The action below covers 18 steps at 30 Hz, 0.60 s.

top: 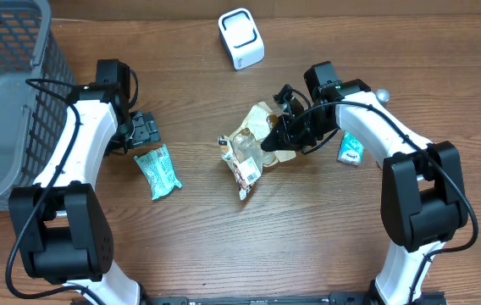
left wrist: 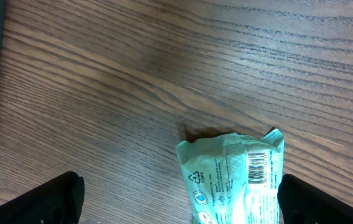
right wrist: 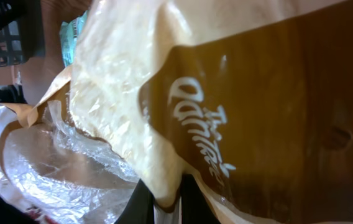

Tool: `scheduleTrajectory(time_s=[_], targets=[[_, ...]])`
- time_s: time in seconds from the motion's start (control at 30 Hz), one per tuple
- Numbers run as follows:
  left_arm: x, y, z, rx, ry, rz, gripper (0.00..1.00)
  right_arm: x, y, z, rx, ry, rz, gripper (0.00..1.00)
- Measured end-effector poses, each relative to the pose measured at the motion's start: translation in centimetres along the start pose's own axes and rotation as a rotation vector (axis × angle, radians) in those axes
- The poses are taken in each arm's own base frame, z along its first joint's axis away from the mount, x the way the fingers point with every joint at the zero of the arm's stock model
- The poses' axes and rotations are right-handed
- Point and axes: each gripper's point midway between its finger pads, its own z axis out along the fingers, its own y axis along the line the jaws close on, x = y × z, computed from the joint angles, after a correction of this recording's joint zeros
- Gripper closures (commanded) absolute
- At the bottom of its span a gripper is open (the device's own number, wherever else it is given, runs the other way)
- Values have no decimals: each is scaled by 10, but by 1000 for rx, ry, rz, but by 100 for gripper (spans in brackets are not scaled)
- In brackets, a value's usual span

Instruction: Scan the item barcode

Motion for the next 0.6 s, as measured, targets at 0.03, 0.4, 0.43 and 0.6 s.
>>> scheduleTrajectory(time_s=[0.03, 0.4, 0.43, 0.6], targets=[[0, 0, 0, 0, 0, 0, 1, 0, 0, 0, -3, 0, 0, 96], [0, 0, 0, 0, 0, 0, 1, 0, 2, 0, -11, 1, 0, 96], [0, 0, 0, 0, 0, 0, 0, 0, 2, 0, -11, 1, 1, 96], [0, 0, 0, 0, 0, 0, 0, 0, 2, 0, -11, 1, 1, 96]])
